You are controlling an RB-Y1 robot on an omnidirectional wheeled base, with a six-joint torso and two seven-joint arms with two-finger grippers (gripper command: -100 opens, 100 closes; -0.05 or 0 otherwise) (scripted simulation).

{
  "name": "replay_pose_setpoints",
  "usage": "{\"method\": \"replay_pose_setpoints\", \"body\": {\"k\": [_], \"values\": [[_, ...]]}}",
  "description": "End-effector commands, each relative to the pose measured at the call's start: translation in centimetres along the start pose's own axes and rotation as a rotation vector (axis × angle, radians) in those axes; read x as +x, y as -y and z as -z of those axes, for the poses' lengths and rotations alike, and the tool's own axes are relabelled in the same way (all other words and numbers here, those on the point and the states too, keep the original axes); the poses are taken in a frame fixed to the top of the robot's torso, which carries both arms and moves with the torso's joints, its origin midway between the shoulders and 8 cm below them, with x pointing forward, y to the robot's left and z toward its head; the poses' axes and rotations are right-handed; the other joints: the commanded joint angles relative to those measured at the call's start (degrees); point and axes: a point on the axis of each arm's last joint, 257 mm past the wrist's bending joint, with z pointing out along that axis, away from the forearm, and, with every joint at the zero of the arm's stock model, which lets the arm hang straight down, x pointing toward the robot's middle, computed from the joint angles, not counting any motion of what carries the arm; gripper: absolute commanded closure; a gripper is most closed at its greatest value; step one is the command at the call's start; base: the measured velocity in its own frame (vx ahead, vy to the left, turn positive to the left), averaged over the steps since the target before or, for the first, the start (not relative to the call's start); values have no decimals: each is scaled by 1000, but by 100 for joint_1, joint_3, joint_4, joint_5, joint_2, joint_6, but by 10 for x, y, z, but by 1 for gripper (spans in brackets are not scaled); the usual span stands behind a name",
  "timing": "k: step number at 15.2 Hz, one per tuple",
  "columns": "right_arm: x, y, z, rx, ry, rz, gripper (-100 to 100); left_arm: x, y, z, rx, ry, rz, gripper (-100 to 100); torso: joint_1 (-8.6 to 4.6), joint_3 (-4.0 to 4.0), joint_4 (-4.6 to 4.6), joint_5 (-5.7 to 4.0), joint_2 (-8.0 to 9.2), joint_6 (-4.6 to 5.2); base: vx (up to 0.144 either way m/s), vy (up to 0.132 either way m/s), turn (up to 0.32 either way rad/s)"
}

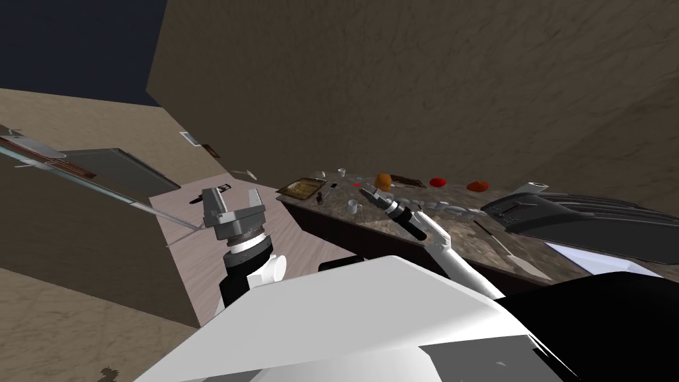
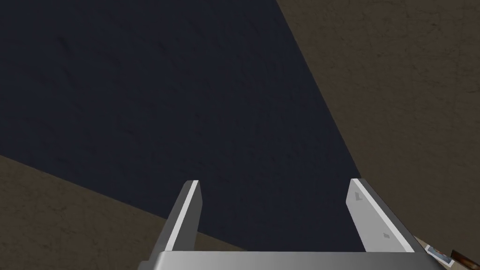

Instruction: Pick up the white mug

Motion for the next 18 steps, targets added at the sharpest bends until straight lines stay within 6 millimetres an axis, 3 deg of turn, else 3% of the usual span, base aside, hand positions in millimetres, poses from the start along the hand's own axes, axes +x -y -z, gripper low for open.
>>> {"method": "replay_pose_setpoints", "body": {"k": [1, 10, 18], "values": [[8, 2, -1, -26, -60, 71, -100, 0, 0, 0, 0, 0, 0, 0, 0, 0, 0, 0, 0, 0, 41, 75, 74], [37, 20, 6, -124, -286, 348, -100, 0, 0, 0, 0, 0, 0, 0, 4, -2, -1, 1, -3, 1, 40, 73, 60], [60, 53, 28, -224, -526, 619, -100, 0, 0, 0, 0, 0, 0, 0, 9, -3, -1, 3, -5, 0, 39, 64, 61]]}}
